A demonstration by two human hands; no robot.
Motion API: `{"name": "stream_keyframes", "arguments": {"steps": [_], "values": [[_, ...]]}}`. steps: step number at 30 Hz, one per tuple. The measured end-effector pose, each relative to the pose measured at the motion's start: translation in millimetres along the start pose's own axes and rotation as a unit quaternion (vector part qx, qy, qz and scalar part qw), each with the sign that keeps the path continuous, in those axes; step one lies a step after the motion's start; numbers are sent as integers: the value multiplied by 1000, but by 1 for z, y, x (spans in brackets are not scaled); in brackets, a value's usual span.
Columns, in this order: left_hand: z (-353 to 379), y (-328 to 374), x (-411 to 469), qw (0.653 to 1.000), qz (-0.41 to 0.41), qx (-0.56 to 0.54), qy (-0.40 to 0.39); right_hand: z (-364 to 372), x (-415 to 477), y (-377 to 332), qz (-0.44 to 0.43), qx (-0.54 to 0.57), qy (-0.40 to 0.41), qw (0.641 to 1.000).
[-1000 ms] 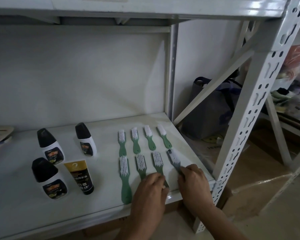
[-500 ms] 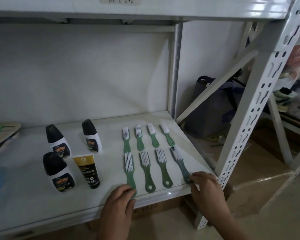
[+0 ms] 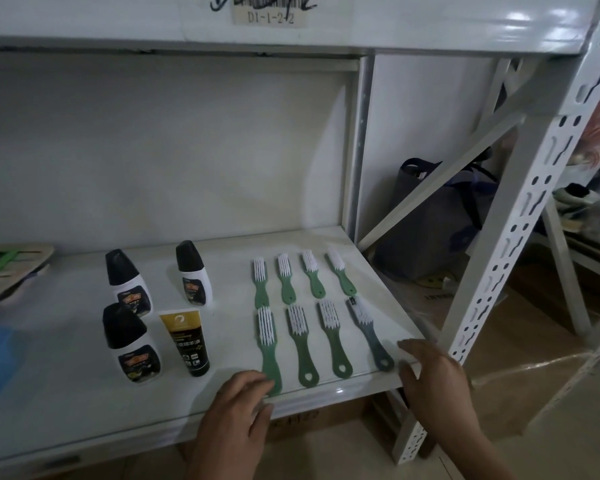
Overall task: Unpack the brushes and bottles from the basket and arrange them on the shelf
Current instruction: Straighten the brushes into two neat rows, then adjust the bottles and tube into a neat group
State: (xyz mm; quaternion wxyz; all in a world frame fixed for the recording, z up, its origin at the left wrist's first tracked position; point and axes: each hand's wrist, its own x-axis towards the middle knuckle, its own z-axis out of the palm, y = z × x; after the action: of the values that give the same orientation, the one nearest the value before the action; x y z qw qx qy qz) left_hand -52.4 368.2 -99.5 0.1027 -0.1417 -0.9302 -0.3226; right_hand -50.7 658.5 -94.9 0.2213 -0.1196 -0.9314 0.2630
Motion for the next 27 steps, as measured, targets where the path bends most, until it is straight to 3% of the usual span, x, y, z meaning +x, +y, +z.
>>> {"name": "stream_keyframes", "arguments": {"steps": [3, 6, 9, 12, 16, 19, 27], "values": [[-46, -10, -8, 997, -51, -51, -11, -19, 4, -16, -7, 35, 53, 998], [-101, -44, -16, 990, -125, -46, -54, -26, 5, -45, -32, 62, 45, 997], [-136, -94, -20, 972, -235, -7, -2, -16, 3, -85, -50, 85, -20, 995], [-144, -132, -13, 949, -309, -40, 46, 13, 3, -131, -71, 134, -133, 979], [-136, -148, 18, 953, -270, -137, 13, 66, 8, -192, -62, 216, -281, 933], [-126, -153, 35, 952, -228, -200, -46, 105, 12, -220, -66, 215, -340, 913], [-116, -157, 51, 945, -170, -276, -43, 139, 16, -219, -92, 156, -340, 923]]}}
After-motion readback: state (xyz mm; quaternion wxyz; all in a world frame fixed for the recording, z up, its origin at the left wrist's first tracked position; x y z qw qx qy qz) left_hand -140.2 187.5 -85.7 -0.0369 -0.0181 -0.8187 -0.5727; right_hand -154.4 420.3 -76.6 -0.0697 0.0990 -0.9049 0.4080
